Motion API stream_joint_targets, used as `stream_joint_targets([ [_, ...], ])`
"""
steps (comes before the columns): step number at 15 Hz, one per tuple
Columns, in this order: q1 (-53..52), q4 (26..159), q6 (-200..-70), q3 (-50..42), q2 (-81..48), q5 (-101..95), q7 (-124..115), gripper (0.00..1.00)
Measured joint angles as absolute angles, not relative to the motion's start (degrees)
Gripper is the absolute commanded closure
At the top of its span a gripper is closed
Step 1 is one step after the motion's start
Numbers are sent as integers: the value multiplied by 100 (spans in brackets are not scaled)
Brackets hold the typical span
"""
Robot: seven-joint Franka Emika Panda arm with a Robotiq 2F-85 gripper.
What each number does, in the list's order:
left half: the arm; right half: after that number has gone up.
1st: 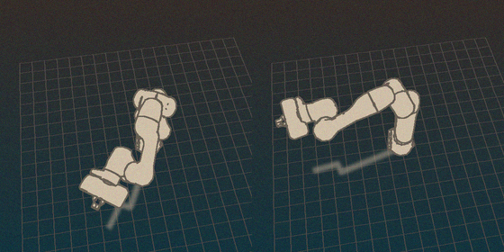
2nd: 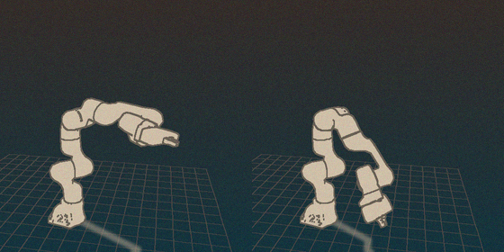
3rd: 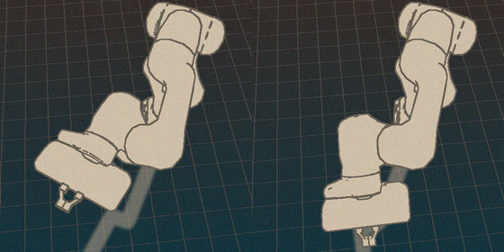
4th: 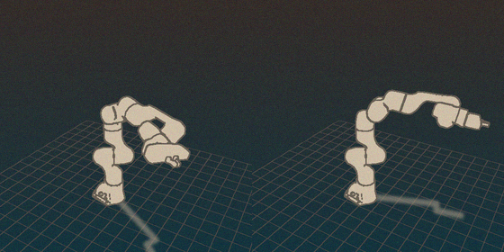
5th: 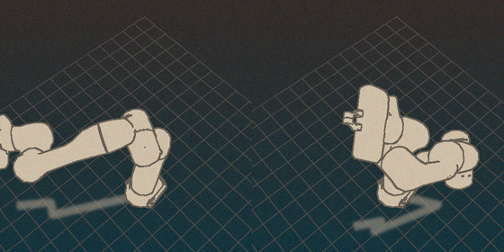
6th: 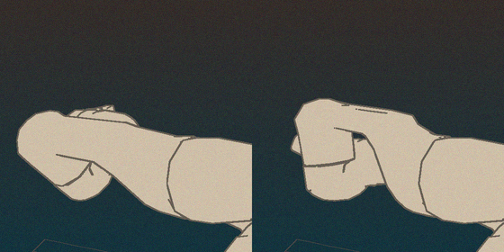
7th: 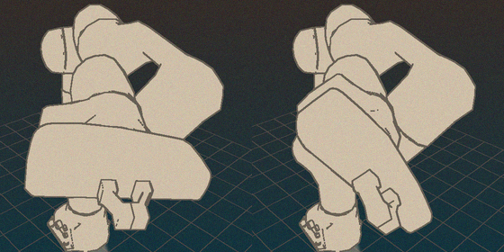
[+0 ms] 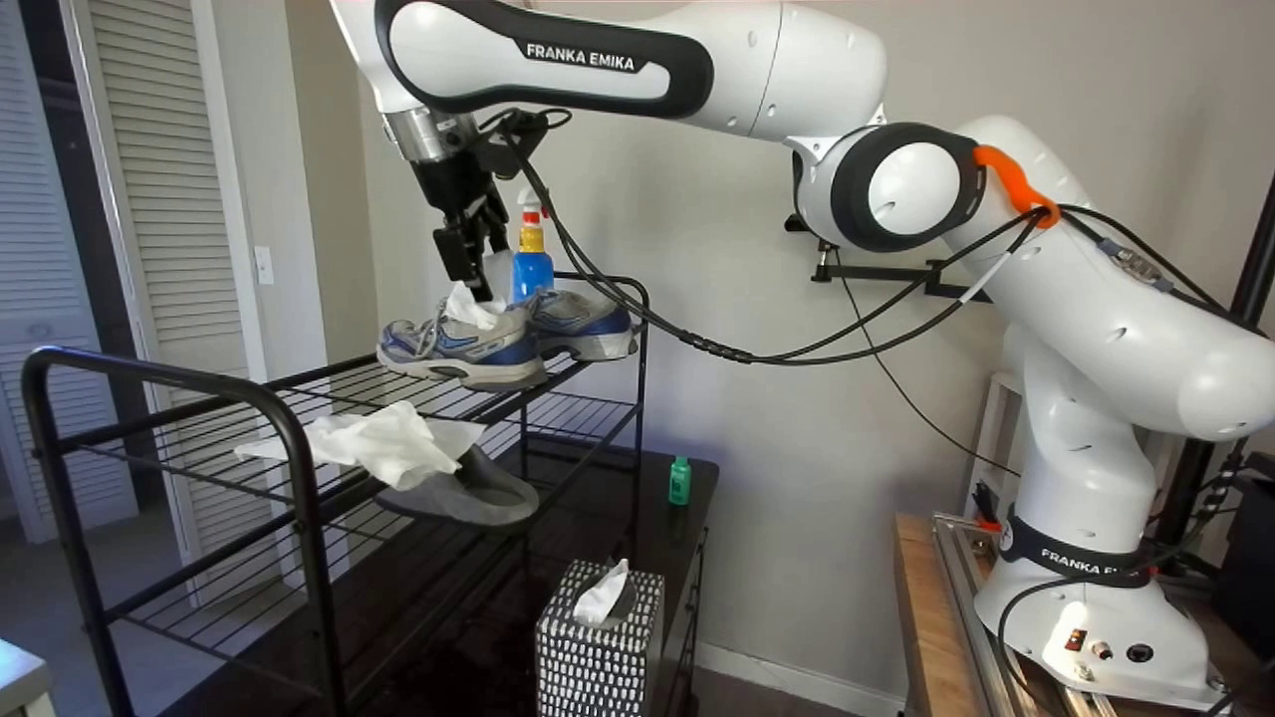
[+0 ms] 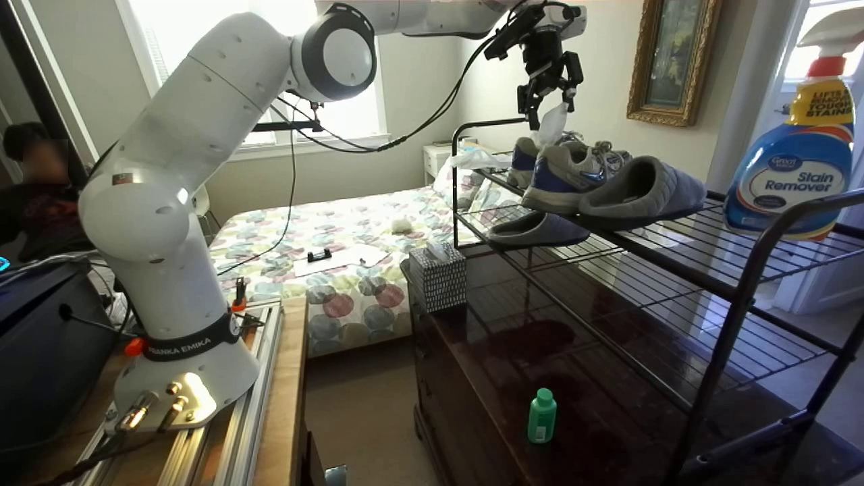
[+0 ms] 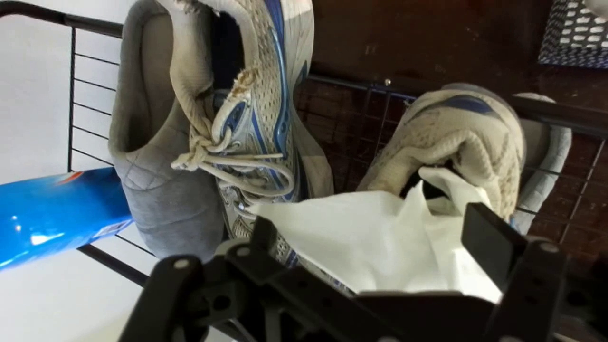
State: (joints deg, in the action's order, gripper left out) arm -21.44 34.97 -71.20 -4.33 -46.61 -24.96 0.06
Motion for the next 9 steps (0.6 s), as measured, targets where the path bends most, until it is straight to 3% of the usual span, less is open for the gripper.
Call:
stream_joint_targets([
  [9,-2207,3383,-6470,-320,-4659,-2348,-155,0],
])
